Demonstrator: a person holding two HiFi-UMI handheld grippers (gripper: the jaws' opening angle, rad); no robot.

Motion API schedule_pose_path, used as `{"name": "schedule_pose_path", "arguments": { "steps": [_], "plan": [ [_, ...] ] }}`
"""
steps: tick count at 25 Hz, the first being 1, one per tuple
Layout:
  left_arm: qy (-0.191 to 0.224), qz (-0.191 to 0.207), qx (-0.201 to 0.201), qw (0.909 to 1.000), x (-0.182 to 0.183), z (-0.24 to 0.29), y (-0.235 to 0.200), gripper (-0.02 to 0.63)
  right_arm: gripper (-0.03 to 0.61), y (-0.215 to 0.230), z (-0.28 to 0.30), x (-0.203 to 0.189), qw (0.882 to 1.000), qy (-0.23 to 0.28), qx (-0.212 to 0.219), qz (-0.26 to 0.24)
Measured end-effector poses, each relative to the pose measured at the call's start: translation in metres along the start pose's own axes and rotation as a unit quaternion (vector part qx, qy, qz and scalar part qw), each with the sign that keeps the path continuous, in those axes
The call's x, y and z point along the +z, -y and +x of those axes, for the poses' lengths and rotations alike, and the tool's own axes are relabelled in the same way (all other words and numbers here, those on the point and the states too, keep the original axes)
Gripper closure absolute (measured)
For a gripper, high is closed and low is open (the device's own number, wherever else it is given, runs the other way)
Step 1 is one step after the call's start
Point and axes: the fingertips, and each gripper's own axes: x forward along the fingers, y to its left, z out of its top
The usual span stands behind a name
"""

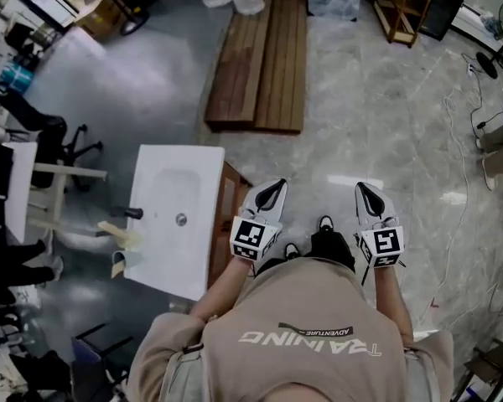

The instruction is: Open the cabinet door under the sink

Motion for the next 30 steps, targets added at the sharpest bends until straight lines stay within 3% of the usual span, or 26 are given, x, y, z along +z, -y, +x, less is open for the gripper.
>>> {"name": "schedule_pose_path", "arguments": {
  "steps": [9, 15, 23, 30],
  "plan": [
    [0.011, -0.009, 0.113, 0.9935, 0.029, 0.035, -0.063, 0.595, 0.578, 0.007, 0.111, 0.032, 0.989, 0.019, 0.137, -0.048],
    [0.026, -0.031, 0.204, 0.9783, 0.050, 0.039, -0.095, 0.595, 0.578, 0.007, 0.166, 0.056, 0.970, 0.031, 0.232, -0.069],
    [0.015, -0.086, 0.341, 0.9358, 0.028, -0.003, -0.097, 0.595, 0.577, -0.036, 0.188, 0.044, 0.925, 0.000, 0.369, -0.093],
    [0.011, -0.126, 0.458, 0.8797, -0.002, -0.084, -0.086, 0.595, 0.577, -0.118, 0.192, 0.037, 0.864, -0.010, 0.487, -0.130]
  ]
}}
